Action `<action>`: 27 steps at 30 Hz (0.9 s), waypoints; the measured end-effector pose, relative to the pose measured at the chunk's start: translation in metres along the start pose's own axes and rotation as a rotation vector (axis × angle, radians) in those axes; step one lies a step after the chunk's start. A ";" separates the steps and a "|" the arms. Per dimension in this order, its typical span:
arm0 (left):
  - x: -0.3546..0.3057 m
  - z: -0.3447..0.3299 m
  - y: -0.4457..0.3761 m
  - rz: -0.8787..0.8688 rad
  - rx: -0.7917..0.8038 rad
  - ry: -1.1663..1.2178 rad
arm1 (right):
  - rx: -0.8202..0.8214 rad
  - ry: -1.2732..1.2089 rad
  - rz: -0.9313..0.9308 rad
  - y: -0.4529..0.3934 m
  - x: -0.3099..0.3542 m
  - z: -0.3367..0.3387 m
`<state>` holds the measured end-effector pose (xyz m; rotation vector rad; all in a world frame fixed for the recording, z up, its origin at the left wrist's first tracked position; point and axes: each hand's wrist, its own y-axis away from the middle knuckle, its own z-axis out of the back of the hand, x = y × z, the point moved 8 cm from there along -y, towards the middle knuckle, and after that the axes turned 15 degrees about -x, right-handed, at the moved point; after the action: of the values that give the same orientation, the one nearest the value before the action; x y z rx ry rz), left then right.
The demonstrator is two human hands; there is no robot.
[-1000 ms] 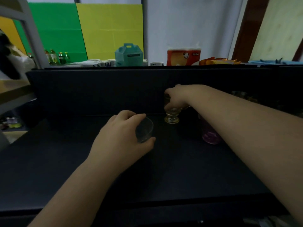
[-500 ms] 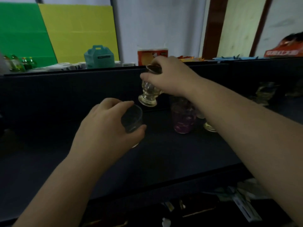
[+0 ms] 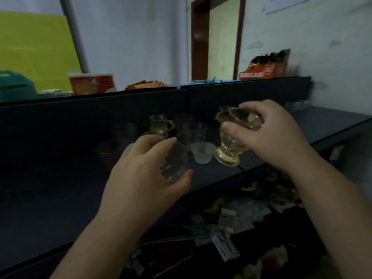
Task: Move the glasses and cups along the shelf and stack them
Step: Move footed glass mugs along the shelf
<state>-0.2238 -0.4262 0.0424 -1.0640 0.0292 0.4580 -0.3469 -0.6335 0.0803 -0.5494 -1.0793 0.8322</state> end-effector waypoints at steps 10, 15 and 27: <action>-0.123 -0.146 -0.015 -0.049 0.079 0.096 | -0.123 0.097 -0.076 -0.019 -0.152 0.079; -0.147 -0.202 -0.036 -0.044 0.102 0.103 | -0.097 0.113 -0.080 -0.050 -0.196 0.074; -0.151 -0.314 -0.106 -0.008 0.065 0.034 | 0.111 0.124 -0.028 -0.180 -0.298 -0.046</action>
<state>-0.2595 -0.7870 0.0117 -1.0079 0.0695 0.4286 -0.3153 -0.9801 0.0361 -0.4851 -0.9202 0.8172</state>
